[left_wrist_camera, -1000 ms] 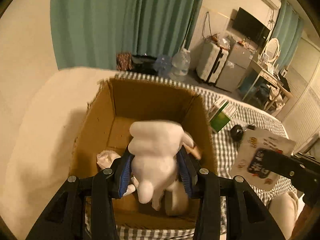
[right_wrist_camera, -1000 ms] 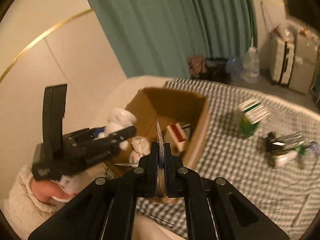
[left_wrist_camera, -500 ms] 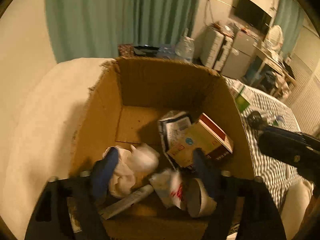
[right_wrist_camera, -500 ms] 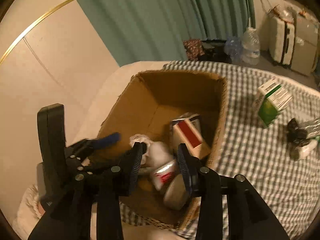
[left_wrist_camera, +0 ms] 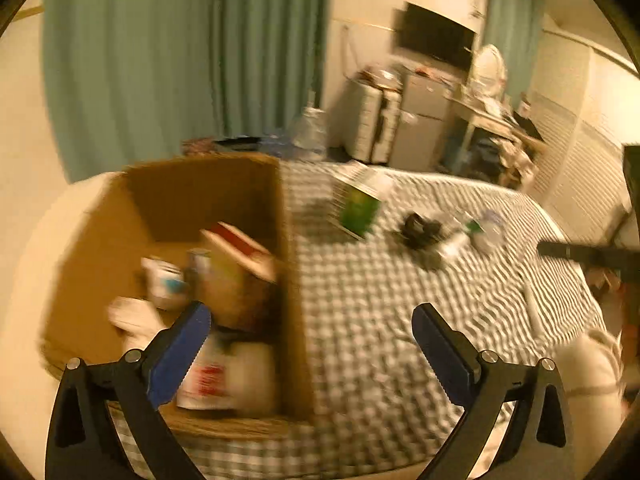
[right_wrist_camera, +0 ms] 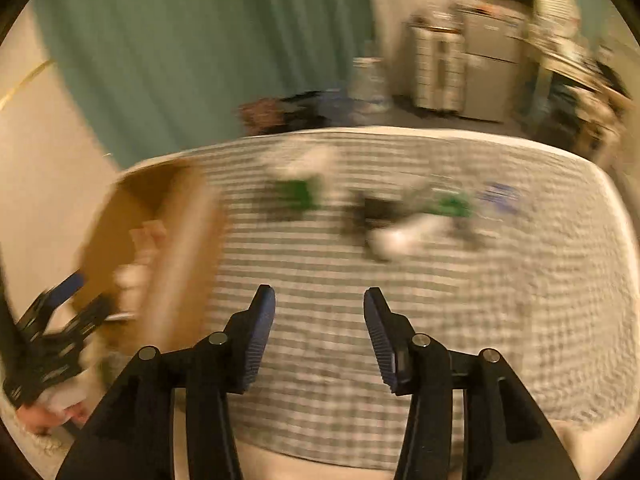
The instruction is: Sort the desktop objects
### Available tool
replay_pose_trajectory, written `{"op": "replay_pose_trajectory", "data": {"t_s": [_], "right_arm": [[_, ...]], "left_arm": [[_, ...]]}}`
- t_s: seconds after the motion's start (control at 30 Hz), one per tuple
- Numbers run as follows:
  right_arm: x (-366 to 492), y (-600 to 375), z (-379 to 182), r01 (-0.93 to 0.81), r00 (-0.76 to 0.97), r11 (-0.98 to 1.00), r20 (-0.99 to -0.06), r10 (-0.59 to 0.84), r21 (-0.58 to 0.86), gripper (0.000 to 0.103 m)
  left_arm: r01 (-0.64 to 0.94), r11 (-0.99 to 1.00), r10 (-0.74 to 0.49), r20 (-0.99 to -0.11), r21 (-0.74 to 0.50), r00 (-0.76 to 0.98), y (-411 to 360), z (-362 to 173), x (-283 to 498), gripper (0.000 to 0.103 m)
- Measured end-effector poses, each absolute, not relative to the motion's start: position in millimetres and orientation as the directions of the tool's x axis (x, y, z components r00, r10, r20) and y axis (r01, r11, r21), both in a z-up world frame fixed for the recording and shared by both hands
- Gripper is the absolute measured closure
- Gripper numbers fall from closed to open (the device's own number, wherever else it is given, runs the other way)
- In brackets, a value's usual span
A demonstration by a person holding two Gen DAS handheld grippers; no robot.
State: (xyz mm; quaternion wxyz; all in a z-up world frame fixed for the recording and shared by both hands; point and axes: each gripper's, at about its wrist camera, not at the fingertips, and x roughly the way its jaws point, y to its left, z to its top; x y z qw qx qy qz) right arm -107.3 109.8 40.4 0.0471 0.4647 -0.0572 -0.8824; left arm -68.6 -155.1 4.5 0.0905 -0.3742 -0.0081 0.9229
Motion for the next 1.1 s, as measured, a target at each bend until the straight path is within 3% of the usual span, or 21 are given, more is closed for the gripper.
{"op": "replay_pose_trajectory", "data": {"t_s": [0.2,0.53,0.9,1.1], "right_arm": [[-109,216,9,-0.164,-0.539,-0.986,-0.841,0.057,0.038,0.056],[-142,262,-58,-0.227,-0.454,-0.965,-0.891,-0.016,0.133,0.056],[-169,268,-111,-0.295,-0.282,-0.95,-0.959,-0.018,0.104,0.056],[-171,278,-125,-0.31,-0.257,-0.935,-0.962,-0.089,0.17,0.054]], "left_arm": [[-0.2,-0.97,0.236,-0.747,-0.141,-0.621,-77,-30,-83,0.0],[-0.115,-0.99,0.135,-0.778,-0.081,-0.614,7,-53,-144,0.0],[0.08,-0.986,0.065,-0.791,-0.143,-0.608,17,-89,-218,0.0],[0.114,-0.978,0.08,-0.824,-0.173,-0.561,19,-110,-266,0.0]]}}
